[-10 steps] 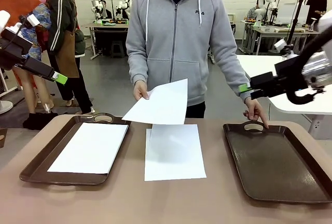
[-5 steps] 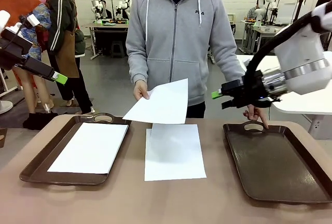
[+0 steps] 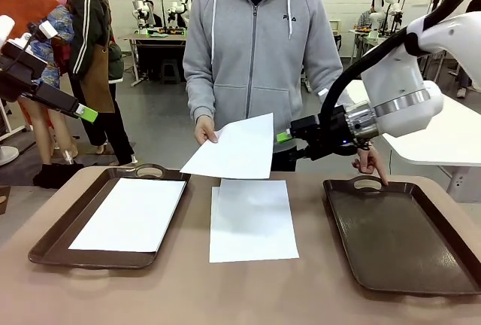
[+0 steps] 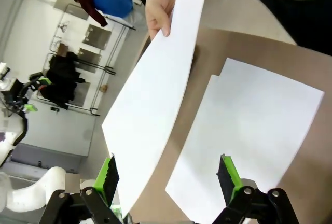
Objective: Sort the A4 documents.
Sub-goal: Receive the A4 Paper.
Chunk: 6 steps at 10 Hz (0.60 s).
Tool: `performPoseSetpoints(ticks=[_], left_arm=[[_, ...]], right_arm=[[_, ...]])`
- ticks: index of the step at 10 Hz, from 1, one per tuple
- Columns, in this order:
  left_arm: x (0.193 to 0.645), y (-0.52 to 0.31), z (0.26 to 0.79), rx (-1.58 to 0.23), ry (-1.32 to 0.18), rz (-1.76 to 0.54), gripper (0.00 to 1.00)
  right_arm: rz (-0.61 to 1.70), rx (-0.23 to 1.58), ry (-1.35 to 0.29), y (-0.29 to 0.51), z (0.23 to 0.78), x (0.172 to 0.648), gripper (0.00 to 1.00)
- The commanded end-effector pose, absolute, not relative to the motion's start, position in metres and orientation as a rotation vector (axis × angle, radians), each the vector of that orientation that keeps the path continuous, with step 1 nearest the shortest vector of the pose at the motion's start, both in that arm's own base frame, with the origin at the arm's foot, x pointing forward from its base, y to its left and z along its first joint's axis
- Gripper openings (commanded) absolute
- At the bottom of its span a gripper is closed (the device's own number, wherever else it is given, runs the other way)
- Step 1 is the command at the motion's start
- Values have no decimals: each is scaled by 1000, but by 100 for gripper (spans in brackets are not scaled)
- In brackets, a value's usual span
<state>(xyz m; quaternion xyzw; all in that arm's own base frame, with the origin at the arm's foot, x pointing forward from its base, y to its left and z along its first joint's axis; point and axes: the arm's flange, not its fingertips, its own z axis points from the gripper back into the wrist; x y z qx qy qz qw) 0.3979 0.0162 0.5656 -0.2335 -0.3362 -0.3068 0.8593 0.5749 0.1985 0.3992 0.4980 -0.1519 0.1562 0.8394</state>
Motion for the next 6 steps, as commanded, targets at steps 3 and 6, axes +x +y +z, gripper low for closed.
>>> performPoseSetpoints(ticks=[3, 6], left_arm=[[398, 16, 566, -487, -705, -645, 100], [398, 16, 566, -487, -705, -645, 100]], right_arm=[[256, 1176, -298, 236, 385, 592, 100], [201, 1238, -307, 250, 376, 595, 100]])
